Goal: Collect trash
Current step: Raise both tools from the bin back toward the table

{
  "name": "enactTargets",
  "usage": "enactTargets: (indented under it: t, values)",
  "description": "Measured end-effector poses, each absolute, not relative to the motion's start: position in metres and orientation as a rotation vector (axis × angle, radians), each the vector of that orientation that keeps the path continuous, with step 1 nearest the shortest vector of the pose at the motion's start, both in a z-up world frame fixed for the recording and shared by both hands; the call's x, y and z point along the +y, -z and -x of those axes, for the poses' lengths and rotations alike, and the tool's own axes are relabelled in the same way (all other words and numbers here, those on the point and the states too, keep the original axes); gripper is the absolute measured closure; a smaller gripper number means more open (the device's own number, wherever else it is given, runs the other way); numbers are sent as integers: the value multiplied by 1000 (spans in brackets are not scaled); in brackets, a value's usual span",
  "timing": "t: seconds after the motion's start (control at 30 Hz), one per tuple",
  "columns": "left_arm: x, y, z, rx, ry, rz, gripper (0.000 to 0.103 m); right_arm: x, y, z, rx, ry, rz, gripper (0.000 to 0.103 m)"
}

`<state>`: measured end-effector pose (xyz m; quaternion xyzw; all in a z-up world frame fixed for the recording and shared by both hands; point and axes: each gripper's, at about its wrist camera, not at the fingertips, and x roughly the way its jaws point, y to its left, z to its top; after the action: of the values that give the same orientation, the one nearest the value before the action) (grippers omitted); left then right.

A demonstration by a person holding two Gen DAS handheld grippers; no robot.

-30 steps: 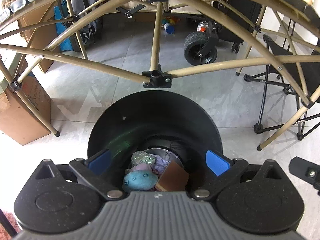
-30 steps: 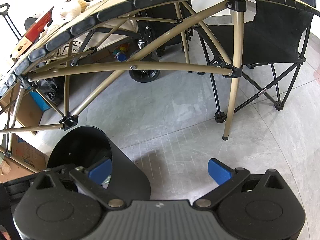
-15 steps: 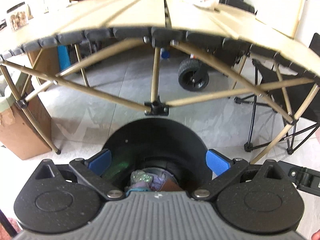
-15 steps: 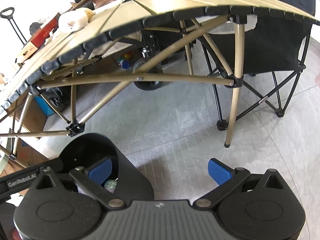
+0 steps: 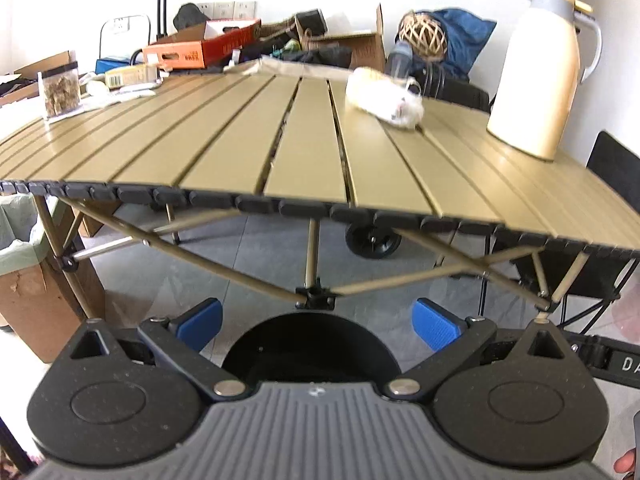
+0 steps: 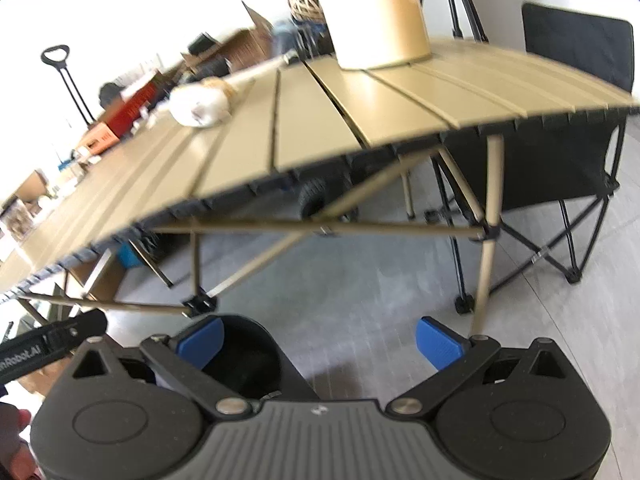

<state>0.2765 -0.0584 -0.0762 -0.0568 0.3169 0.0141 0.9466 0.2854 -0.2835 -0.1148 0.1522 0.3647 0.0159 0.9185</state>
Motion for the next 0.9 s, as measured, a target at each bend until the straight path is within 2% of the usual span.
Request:
enactTargets:
  t: [0.4, 0.9]
  values:
    - [-36, 28, -266, 506, -55, 133, 0, -262, 58, -277, 571, -110, -282, 0]
    - [-8, -19, -291, 417, -85, 169, 0, -237, 11, -312, 480, -138, -239, 0]
